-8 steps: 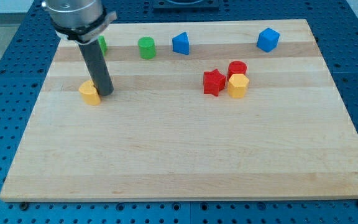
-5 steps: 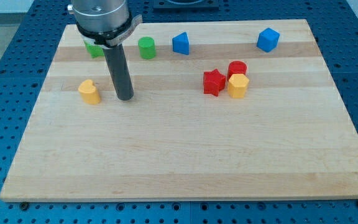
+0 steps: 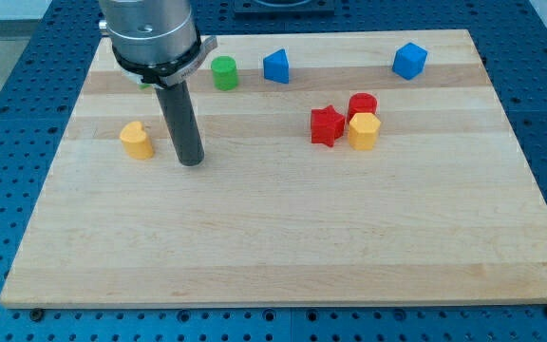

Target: Place the red star to the right of the yellow hexagon

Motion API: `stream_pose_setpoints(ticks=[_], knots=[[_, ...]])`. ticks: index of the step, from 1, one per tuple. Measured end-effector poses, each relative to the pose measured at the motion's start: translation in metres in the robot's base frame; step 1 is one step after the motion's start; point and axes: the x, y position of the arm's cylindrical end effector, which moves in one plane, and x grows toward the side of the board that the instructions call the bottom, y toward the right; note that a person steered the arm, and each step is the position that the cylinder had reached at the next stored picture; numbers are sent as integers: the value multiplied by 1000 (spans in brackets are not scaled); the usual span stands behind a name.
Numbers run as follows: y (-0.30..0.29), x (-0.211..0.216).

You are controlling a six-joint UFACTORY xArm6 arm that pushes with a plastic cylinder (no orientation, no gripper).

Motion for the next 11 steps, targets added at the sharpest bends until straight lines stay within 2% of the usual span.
stream_pose_setpoints(ticks=[2, 3, 4, 5, 7, 9, 10, 11], knots=[[73, -17], [79, -18], [79, -35], [91, -72], [141, -55], [146, -54], [146, -84], [159, -96]])
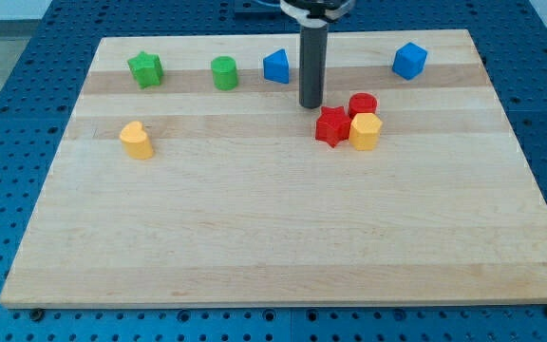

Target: Place the red star to the right of the yellow hexagon

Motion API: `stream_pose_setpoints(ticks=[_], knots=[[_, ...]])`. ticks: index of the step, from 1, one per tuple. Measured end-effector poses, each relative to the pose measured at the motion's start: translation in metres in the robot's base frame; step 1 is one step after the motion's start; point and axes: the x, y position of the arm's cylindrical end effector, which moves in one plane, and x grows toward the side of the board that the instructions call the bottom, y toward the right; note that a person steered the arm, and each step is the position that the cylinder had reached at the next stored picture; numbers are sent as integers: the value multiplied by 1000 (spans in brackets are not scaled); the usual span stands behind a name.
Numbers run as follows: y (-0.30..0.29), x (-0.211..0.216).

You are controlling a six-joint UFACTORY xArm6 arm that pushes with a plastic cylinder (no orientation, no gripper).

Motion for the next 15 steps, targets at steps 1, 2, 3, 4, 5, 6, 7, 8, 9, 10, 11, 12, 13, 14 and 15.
stream_pose_setpoints(ticks=[1, 2, 3, 4, 5, 6, 7, 8, 9, 10, 11, 12, 13, 14, 15], knots=[[16, 14], [23, 20], [23, 20], [23, 47], [23, 75], [24, 100], [26, 118], [8, 95], [-25, 75], [-29, 100], [-14, 142], [15, 142], [40, 142], [80, 136], [94, 135]])
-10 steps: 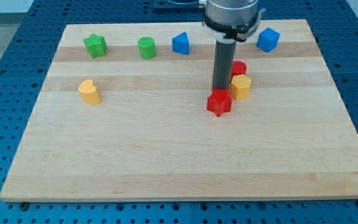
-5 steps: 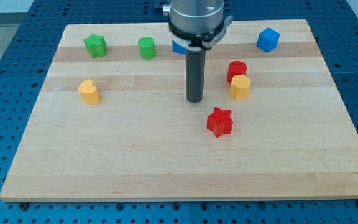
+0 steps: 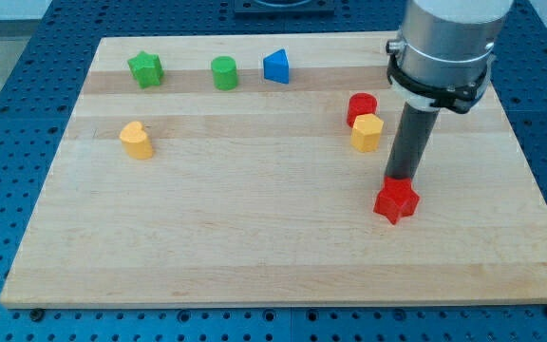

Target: Place the red star to the right of the yellow hexagon

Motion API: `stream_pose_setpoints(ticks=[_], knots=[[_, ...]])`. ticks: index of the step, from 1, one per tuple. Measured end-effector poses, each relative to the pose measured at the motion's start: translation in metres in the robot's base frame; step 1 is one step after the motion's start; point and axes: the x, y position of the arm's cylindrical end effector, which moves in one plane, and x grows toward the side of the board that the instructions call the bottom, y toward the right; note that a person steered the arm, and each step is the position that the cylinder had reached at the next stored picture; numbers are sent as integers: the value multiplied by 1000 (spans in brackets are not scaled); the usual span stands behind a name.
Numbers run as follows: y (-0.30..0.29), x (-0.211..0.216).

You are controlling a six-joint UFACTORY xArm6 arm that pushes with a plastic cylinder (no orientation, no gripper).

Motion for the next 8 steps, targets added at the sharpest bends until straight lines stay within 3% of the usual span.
stream_pose_setpoints(ticks=[3, 4, 5, 8], knots=[[-82, -3], [-94, 47], [-68, 99], [-7, 40]])
